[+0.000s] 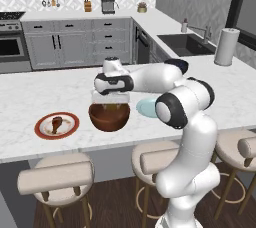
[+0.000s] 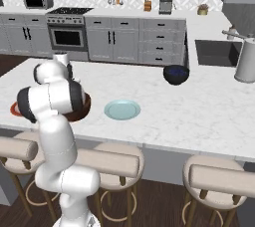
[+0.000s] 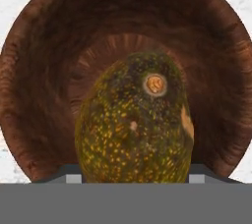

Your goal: Pick the chicken drumstick and avocado from their plates and place them in the bowl. Then put the bowl in the fridge.

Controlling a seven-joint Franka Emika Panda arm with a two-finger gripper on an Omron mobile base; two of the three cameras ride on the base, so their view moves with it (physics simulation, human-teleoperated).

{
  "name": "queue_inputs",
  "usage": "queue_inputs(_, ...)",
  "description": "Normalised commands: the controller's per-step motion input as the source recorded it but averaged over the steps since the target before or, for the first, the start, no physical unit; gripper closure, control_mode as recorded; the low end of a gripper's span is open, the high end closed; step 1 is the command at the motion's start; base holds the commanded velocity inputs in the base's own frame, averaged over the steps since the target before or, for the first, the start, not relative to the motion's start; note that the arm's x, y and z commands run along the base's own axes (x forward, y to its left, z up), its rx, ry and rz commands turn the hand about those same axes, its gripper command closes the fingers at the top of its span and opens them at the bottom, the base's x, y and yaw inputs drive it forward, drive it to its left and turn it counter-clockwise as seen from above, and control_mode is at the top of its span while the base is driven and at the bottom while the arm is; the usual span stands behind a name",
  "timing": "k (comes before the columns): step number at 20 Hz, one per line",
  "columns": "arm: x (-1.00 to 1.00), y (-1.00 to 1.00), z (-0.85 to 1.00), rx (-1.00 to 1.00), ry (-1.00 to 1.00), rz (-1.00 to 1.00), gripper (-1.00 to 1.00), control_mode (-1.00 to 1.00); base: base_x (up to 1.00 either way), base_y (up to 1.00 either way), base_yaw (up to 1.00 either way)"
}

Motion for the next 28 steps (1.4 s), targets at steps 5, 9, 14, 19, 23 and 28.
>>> queue_inputs(5, 0.11, 0.15, -0.41, 0.00, -0.10, 0.00, 1.00, -1.00, 0.00, 0.00, 0.00)
queue_inputs(9, 0.08, 0.02, -0.39, 0.00, -0.02, 0.00, 1.00, -1.00, 0.00, 0.00, 0.00)
queue_inputs(14, 0.01, 0.00, -0.28, 0.00, 0.00, 0.00, -1.00, -1.00, 0.00, 0.00, 0.00)
queue_inputs(19, 0.00, 0.00, -0.05, 0.01, 0.00, 0.01, -1.00, -1.00, 0.00, 0.00, 0.00)
queue_inputs(23, 0.00, 0.00, 0.06, 0.02, 0.00, 0.02, -1.00, -1.00, 0.00, 0.00, 0.00)
queue_inputs(28, -0.06, 0.00, 0.42, 0.00, 0.00, 0.06, -1.00, -1.00, 0.00, 0.00, 0.00)
